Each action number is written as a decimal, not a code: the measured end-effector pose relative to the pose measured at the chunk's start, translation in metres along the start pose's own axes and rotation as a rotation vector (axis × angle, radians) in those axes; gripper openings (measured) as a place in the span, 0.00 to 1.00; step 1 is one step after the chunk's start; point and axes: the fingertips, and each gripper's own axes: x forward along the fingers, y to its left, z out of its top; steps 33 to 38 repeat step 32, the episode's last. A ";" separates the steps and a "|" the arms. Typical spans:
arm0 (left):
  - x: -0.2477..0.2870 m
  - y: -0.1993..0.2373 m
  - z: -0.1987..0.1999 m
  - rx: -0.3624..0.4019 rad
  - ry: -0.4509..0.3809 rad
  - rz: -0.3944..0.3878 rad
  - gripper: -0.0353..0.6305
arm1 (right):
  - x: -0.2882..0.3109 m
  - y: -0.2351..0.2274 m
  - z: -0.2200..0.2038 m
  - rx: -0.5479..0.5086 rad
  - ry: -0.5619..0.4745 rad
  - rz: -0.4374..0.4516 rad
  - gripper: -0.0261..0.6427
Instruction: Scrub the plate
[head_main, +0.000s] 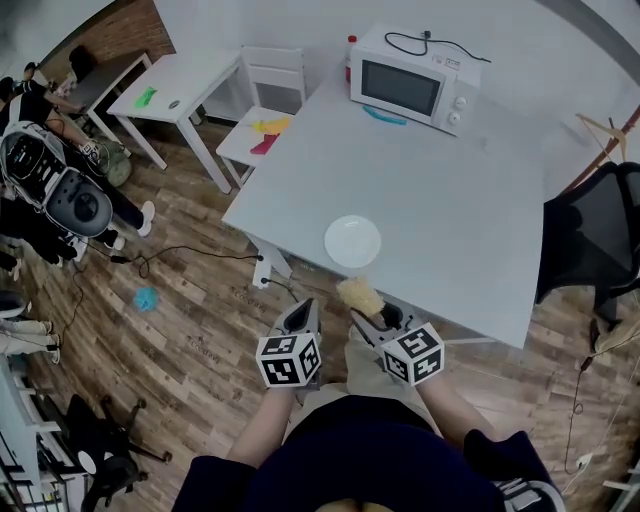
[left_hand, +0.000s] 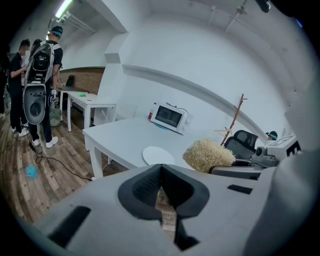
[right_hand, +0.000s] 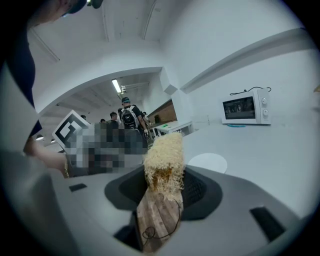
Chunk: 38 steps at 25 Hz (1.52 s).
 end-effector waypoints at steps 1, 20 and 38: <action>-0.006 -0.002 -0.003 0.002 0.001 -0.004 0.08 | -0.004 0.006 -0.001 0.003 -0.008 0.000 0.31; -0.047 -0.027 -0.019 -0.027 -0.015 -0.067 0.08 | -0.041 0.039 -0.016 0.030 -0.045 -0.023 0.31; -0.049 -0.023 -0.021 -0.044 -0.011 -0.049 0.08 | -0.031 0.046 -0.011 0.024 -0.041 0.020 0.31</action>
